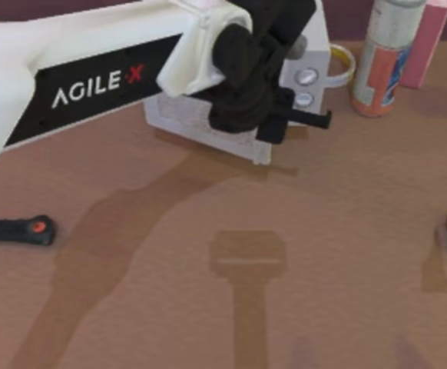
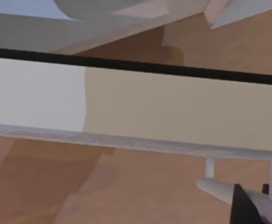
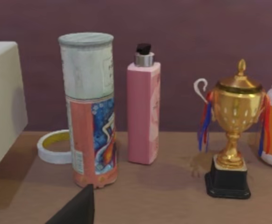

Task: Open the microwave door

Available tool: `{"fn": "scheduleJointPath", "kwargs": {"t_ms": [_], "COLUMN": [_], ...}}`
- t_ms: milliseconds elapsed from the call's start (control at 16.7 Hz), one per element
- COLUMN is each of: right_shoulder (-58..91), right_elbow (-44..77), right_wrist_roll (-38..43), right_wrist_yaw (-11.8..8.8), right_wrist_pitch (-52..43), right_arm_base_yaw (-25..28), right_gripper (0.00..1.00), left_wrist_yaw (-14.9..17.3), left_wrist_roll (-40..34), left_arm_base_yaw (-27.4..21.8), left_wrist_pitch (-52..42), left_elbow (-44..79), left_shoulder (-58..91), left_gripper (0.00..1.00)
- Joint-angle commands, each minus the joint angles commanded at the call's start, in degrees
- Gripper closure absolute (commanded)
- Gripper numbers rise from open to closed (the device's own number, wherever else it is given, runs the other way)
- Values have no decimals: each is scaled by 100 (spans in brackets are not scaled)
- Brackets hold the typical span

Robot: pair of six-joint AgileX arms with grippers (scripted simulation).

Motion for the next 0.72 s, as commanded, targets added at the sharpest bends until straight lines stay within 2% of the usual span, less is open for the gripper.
{"fn": "scheduleJointPath", "kwargs": {"t_ms": [360,720], "right_shoulder": [0,0], "right_elbow": [0,0], "right_wrist_roll": [0,0], "right_wrist_yaw": [0,0], "right_wrist_pitch": [0,0], "right_arm_base_yaw": [0,0], "right_gripper": [0,0], "left_wrist_yaw": [148,155], "left_wrist_roll": [386,407], "left_arm_base_yaw": [111,115], "left_wrist_pitch": [191,198], "left_elbow": [-409,-432], "left_shoulder": [-291,-302], "left_gripper": [100,100]}}
